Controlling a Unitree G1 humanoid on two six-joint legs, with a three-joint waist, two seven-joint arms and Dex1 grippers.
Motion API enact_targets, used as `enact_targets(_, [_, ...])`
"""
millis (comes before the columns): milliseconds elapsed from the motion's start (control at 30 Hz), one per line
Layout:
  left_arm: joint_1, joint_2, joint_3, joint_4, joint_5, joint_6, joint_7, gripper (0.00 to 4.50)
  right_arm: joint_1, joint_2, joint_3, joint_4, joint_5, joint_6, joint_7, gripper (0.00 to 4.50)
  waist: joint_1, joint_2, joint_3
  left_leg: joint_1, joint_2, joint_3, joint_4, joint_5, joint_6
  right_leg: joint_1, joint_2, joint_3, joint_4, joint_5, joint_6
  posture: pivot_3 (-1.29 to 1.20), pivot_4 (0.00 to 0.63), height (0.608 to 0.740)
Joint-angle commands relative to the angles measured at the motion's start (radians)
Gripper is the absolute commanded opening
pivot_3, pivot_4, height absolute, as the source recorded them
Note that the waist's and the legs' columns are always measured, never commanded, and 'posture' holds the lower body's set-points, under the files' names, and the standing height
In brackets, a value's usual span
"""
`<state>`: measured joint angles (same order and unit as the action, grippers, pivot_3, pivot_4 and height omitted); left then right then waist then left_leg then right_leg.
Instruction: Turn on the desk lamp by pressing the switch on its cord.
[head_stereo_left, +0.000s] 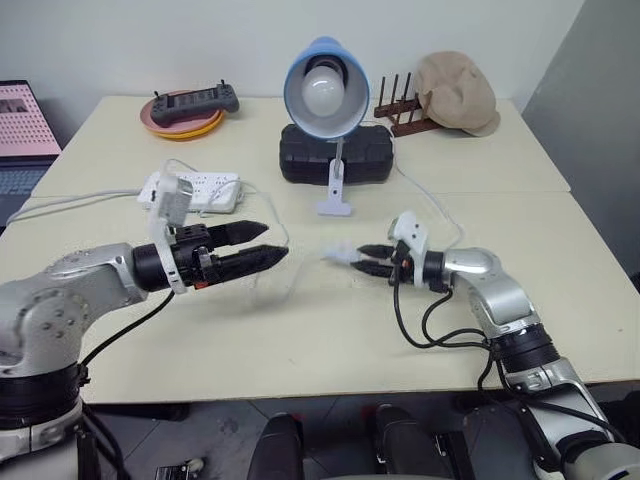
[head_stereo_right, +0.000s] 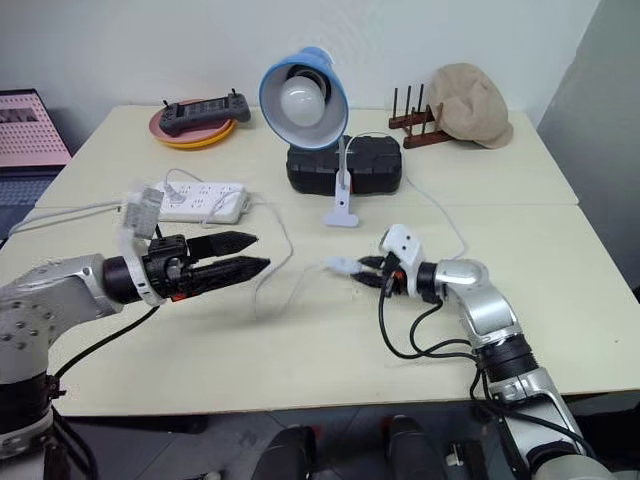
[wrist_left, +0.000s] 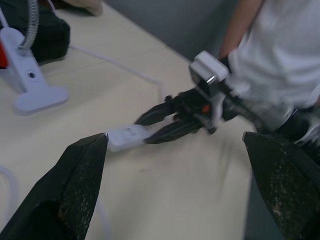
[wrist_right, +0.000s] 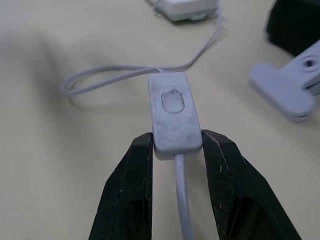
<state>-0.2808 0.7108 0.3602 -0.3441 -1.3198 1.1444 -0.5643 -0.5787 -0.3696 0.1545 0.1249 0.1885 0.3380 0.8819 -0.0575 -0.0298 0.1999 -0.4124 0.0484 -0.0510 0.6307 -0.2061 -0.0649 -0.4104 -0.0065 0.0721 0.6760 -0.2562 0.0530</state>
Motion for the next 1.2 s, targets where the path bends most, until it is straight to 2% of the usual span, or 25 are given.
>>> enact_targets(33, [0.106,-0.101,-0.028,-0.096,-0.252,-0.037,0.300,4.50,0.004,-0.004,-0.043,-0.095,0.011,-0.024,-0.047,1.08,0.000,0.000,0.000,0.000,0.000,0.000,0.000,0.000,0.000,0.000,0.000,0.000,0.002,0.000,0.000,0.00,0.150,0.740])
enact_targets(133, [0.141,-0.193,-0.074,-0.113,-0.223,-0.098,0.419,4.50,0.013,-0.016,-0.044,-0.143,0.019,-0.014,-0.049,1.08,0.006,-0.001,0.000,0.002,0.000,-0.001,0.000,0.000,0.000,0.000,0.000,-0.001,0.004,0.000,-0.002,0.00,0.150,0.740])
enact_targets(300, [0.080,-0.324,-0.147,-0.021,-0.130,-0.189,0.437,4.50,0.037,-0.024,-0.026,-0.238,0.053,0.023,-0.025,1.08,0.013,-0.001,-0.001,0.011,-0.001,-0.001,0.001,0.001,0.000,0.008,0.001,0.001,0.003,-0.004,-0.002,0.00,0.150,0.740])
enact_targets(400, [0.045,-0.338,-0.170,-0.012,-0.093,-0.201,0.413,4.50,0.051,-0.038,-0.015,-0.268,0.061,0.032,-0.012,1.08,0.016,-0.003,-0.002,0.011,-0.001,-0.001,0.001,0.001,0.000,0.009,0.002,0.001,0.003,-0.007,-0.006,0.00,0.150,0.740])
enact_targets(467, [0.028,-0.349,-0.169,0.009,-0.097,-0.208,0.410,4.50,0.060,-0.048,-0.006,-0.280,0.058,0.032,-0.003,1.08,0.016,-0.003,-0.002,0.010,-0.001,0.000,0.000,0.001,0.000,0.008,0.002,0.001,0.003,-0.004,-0.001,0.00,0.150,0.740])
enact_targets(767, [-0.007,-0.407,-0.168,0.075,-0.145,-0.214,0.406,4.50,0.093,-0.059,0.000,-0.342,0.081,0.041,-0.002,1.08,0.015,-0.003,-0.002,0.010,-0.001,0.000,-0.001,0.001,0.000,0.006,0.002,0.001,0.003,-0.005,-0.002,0.00,0.150,0.740])
enact_targets(1200, [-0.047,-0.412,-0.172,0.130,-0.142,-0.209,0.393,4.50,0.114,-0.064,0.002,-0.404,0.129,0.077,-0.004,1.08,0.017,-0.003,-0.002,0.009,-0.001,0.000,-0.001,0.001,0.000,0.006,0.002,0.001,0.002,-0.005,-0.002,0.00,0.150,0.740])
